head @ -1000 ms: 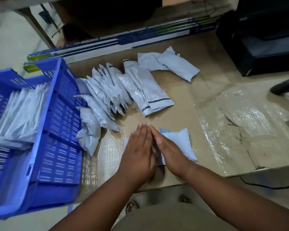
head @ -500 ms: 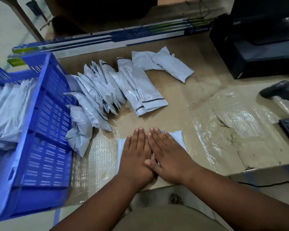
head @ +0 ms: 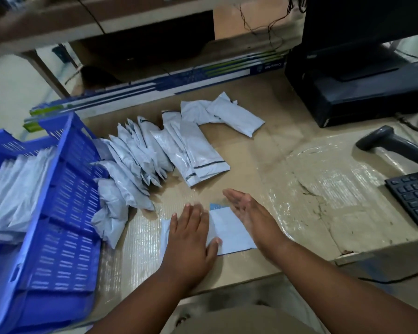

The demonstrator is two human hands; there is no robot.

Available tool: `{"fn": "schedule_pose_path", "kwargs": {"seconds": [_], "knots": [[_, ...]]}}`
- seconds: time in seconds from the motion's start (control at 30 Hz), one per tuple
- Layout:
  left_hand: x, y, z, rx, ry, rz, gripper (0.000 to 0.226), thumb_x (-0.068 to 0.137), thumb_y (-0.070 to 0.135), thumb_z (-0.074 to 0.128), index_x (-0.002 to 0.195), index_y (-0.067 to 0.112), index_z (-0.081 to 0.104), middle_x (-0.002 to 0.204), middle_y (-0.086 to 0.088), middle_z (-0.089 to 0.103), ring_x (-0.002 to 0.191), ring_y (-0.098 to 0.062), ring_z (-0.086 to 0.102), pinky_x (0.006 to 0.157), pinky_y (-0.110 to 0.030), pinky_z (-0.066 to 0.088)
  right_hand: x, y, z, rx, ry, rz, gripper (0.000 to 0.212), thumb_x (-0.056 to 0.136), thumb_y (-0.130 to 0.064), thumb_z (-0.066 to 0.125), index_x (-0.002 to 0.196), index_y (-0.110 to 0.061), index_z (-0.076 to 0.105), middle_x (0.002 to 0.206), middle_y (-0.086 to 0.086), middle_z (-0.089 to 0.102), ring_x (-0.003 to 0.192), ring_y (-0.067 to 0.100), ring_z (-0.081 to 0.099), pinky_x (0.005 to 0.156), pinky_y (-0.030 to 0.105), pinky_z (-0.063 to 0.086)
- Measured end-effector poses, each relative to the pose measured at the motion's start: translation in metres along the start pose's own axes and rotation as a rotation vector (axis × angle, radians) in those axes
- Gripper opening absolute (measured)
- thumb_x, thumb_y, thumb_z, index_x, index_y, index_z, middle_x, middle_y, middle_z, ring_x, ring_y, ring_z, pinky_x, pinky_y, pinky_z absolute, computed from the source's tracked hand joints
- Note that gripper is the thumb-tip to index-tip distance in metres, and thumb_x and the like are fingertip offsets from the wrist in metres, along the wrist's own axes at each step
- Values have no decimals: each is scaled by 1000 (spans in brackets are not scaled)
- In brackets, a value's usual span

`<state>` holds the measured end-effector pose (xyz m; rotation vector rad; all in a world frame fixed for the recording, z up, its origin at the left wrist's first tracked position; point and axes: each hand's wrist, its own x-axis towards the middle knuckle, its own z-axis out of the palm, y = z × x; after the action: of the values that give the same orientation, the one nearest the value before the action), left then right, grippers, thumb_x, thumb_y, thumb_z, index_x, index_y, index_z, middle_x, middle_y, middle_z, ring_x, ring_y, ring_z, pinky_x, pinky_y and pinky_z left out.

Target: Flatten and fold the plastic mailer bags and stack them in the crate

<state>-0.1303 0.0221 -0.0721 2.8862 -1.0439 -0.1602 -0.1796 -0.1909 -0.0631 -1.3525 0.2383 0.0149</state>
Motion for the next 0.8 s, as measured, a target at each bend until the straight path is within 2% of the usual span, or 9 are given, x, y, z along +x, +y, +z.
{"fn": "schedule_pose_path", "kwargs": {"seconds": [0.07,0.13,0.17,0.23,0.3,0.43,0.57,0.67,0.8], "knots": [[9,19,-4,38,27,67,73,109,56,26,171,19,12,178,-3,-4,164,-21,-10,132,-54,1,3,-1,-1,32,0,40,58,108,-60,34,149,-25,56,152,-9,58,145,6,48,129,44,28],[14,35,2,35,6,76,72,109,53,24,171,19,11,177,-4,-4,165,-23,-7,131,-54,5,1,-3,0,-220,2,-8,52,109,-55,38,150,-28,57,155,-13,55,146,2,45,128,42,29],[14,40,6,18,14,68,71,109,51,25,171,18,12,178,-5,0,165,-24,-5,131,-55,7,-1,-2,-1,-482,-34,-93,54,109,-54,35,154,-28,52,160,-13,48,149,1,39,128,40,28],[13,39,13,-1,36,68,72,107,47,29,170,16,15,178,-6,9,165,-25,-1,130,-55,12,-5,9,-7,-1144,-191,-275,75,107,-64,14,166,-20,27,174,-5,23,161,9,14,131,43,16],[13,34,15,13,22,81,74,106,47,30,170,13,15,178,-7,8,165,-24,-1,130,-55,15,-14,21,-18,-1531,-218,-333,86,104,-71,4,169,-16,9,177,2,1,163,15,-6,130,53,7],[12,26,16,-3,23,119,74,107,47,24,170,10,11,178,-8,-1,164,-20,-7,132,-52,12,-18,25,-25,-1627,-176,-252,90,103,-75,7,169,-14,9,177,6,-2,163,20,-7,129,61,4],[-4,20,9,-76,101,132,66,111,42,39,166,6,30,177,-11,13,165,-24,5,128,-56,23,-23,11,-23,-1628,-211,-300,89,104,-75,10,169,-14,15,177,9,-2,163,27,-2,127,66,5],[-28,16,-8,-50,140,155,69,108,47,46,166,13,32,177,-10,16,165,-26,8,130,-58,19,-38,7,-30,-1637,-333,-508,84,104,-75,23,169,-20,19,177,6,0,163,29,-1,127,66,5],[-44,0,-18,92,63,198,79,106,62,42,169,18,22,178,-6,6,165,-26,2,131,-55,17,-38,17,-35,-1620,-469,-451,91,100,-82,18,169,-25,12,177,4,-6,163,27,-8,128,59,8]]}}
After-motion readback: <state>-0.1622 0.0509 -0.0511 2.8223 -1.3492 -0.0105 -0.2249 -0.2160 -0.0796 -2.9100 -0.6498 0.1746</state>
